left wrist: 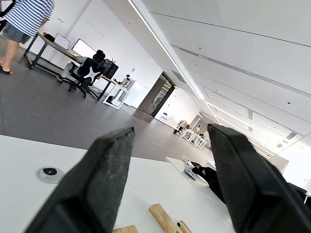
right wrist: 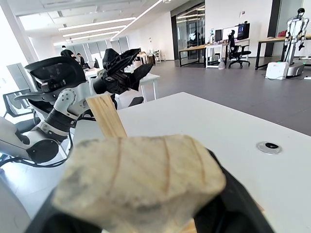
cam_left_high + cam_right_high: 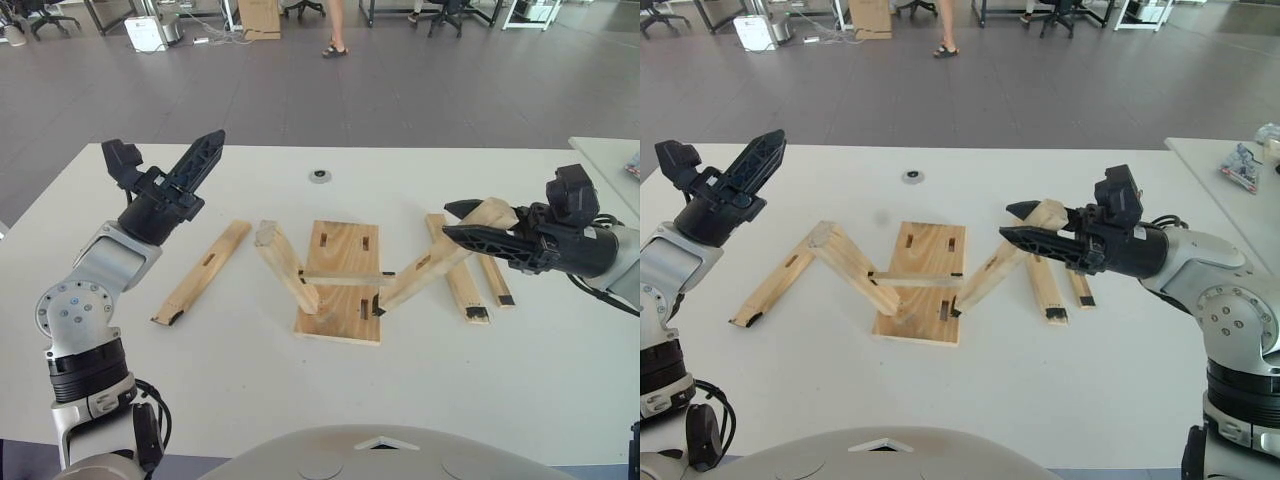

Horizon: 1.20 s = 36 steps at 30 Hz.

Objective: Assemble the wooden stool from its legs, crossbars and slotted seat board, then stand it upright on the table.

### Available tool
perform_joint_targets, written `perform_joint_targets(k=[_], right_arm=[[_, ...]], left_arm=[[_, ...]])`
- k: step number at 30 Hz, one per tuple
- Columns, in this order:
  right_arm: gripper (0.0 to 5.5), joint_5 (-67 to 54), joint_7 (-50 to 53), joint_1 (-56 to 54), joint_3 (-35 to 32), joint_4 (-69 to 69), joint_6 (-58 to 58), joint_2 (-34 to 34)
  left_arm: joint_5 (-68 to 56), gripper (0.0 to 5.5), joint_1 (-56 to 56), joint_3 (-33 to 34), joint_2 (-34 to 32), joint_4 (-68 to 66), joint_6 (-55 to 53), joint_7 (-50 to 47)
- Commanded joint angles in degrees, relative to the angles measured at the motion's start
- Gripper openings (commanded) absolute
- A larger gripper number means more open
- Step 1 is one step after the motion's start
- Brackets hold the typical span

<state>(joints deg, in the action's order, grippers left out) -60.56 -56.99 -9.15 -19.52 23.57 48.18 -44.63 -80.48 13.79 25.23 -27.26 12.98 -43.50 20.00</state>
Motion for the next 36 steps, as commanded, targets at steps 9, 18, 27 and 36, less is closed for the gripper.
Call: perform_joint_targets(k=[9, 18, 27, 36], right_arm=[[2.11, 1.8, -0.4, 2.4, 3.3, -0.9, -3.3, 1.9], [2.11, 4.1, -1.4, -0.7, 5.1, -4.0, -4.9, 1.9], [2.11, 6.6, -2.7, -5.4, 6.8, -6.9, -5.6, 1.5], [2.11, 9.5, -6.2, -3.6, 10.6, -5.3, -5.7, 0.5]], left_arm=[[-1.6, 2.75, -0.1, 0.2, 0.0, 0.1, -0.6, 0.9], [-3.6, 2.75, -0.8, -0.1, 0.3, 1.4, -0.6, 0.4], [-5.7, 2.75, -3.3, 0.2, 1.3, 3.1, 0.0, 0.5], [-5.9, 2.75, -4.1, 0.2, 1.8, 3.6, 0.2, 0.3]])
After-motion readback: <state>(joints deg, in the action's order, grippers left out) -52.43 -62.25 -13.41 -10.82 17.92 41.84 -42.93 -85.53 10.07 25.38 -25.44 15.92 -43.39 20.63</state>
